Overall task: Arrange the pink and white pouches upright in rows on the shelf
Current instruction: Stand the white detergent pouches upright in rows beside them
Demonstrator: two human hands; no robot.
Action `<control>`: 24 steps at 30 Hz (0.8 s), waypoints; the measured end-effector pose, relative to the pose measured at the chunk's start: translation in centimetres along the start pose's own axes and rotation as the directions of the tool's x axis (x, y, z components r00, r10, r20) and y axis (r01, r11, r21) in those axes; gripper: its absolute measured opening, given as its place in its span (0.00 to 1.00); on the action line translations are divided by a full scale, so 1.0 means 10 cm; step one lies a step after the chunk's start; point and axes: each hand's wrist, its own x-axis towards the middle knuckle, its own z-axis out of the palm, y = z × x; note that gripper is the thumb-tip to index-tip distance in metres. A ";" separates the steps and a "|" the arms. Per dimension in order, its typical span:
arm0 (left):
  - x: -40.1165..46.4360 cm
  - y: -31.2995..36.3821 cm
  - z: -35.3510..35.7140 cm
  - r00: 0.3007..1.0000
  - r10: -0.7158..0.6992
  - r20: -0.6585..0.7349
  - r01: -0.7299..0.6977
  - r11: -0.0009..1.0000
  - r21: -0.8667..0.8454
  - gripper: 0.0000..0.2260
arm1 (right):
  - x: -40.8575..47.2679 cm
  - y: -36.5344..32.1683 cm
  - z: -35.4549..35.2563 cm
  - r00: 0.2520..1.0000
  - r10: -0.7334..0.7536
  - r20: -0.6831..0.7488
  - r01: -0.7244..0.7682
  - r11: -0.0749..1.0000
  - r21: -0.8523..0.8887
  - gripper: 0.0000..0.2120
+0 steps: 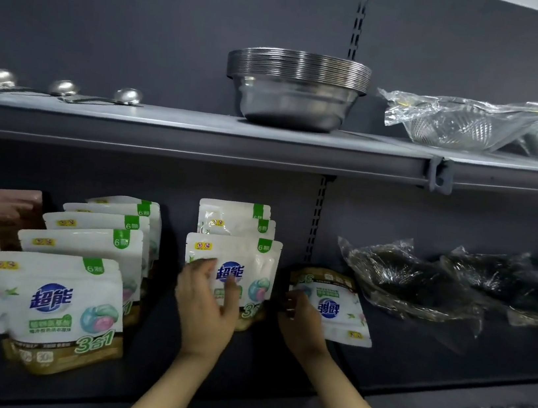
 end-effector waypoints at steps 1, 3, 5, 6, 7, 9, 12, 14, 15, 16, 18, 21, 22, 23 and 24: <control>0.01 0.07 0.08 0.999 0.033 0.030 -0.033 0.999 -0.022 0.12 | 0.00 0.01 -0.04 1.000 -0.007 -0.017 0.006 1.000 -0.020 0.15; 0.02 0.21 0.23 0.992 0.103 0.078 -0.096 0.991 -0.088 0.10 | 0.03 0.06 -0.12 0.998 -0.044 -0.047 0.040 0.996 -0.082 0.12; -0.01 0.32 0.38 0.977 0.183 0.108 -0.168 0.976 -0.136 0.08 | 0.05 0.16 -0.23 0.997 -0.038 -0.063 0.027 0.985 -0.168 0.13; -0.02 0.36 0.43 0.970 0.217 0.113 -0.199 0.969 -0.147 0.08 | 0.05 0.21 -0.30 0.998 -0.009 -0.063 -0.004 0.977 -0.213 0.14; -0.04 0.40 0.48 0.964 0.238 0.118 -0.218 0.963 -0.155 0.07 | 0.05 0.26 -0.37 0.998 0.011 -0.059 -0.026 0.966 -0.257 0.15; -0.08 0.46 0.56 0.959 0.249 0.137 -0.226 0.960 -0.168 0.07 | 0.04 0.36 -0.49 1.000 0.010 0.012 -0.005 0.938 -0.346 0.18; -0.14 0.47 0.66 0.950 0.256 0.179 -0.225 0.958 -0.177 0.08 | -0.01 0.48 -0.61 0.976 -0.051 0.212 0.151 0.859 -0.489 0.25; -0.16 0.48 0.71 0.945 0.254 0.206 -0.219 0.959 -0.178 0.08 | -0.02 0.54 -0.64 0.963 -0.045 0.266 0.182 0.838 -0.514 0.26; -0.16 0.48 0.72 0.944 0.252 0.214 -0.216 0.960 -0.178 0.08 | -0.01 0.57 -0.65 0.962 -0.036 0.270 0.178 0.834 -0.522 0.24; -0.16 0.49 0.74 0.943 0.253 0.218 -0.216 0.960 -0.180 0.08 | -0.01 0.59 -0.65 0.958 -0.037 0.283 0.196 0.807 -0.557 0.22; -0.14 0.50 0.76 0.942 0.255 0.218 -0.217 0.959 -0.184 0.08 | -0.02 0.58 -0.65 0.945 -0.048 0.322 0.255 0.727 -0.638 0.18; -0.11 0.49 0.73 0.947 0.239 0.214 -0.201 0.962 -0.186 0.08 | -0.02 0.58 -0.62 0.943 -0.082 0.321 0.293 0.662 -0.690 0.21; -0.10 0.48 0.72 0.950 0.229 0.214 -0.190 0.964 -0.188 0.08 | -0.01 0.59 -0.60 0.942 -0.108 0.319 0.310 0.646 -0.697 0.23; -0.10 0.47 0.70 0.951 0.218 0.218 -0.178 0.965 -0.191 0.09 | -0.01 0.59 -0.59 0.941 -0.133 0.310 0.323 0.619 -0.716 0.24; -0.09 0.45 0.69 0.953 0.207 0.223 -0.165 0.967 -0.193 0.09 | 0.00 0.58 -0.57 0.943 -0.153 0.296 0.327 0.593 -0.736 0.24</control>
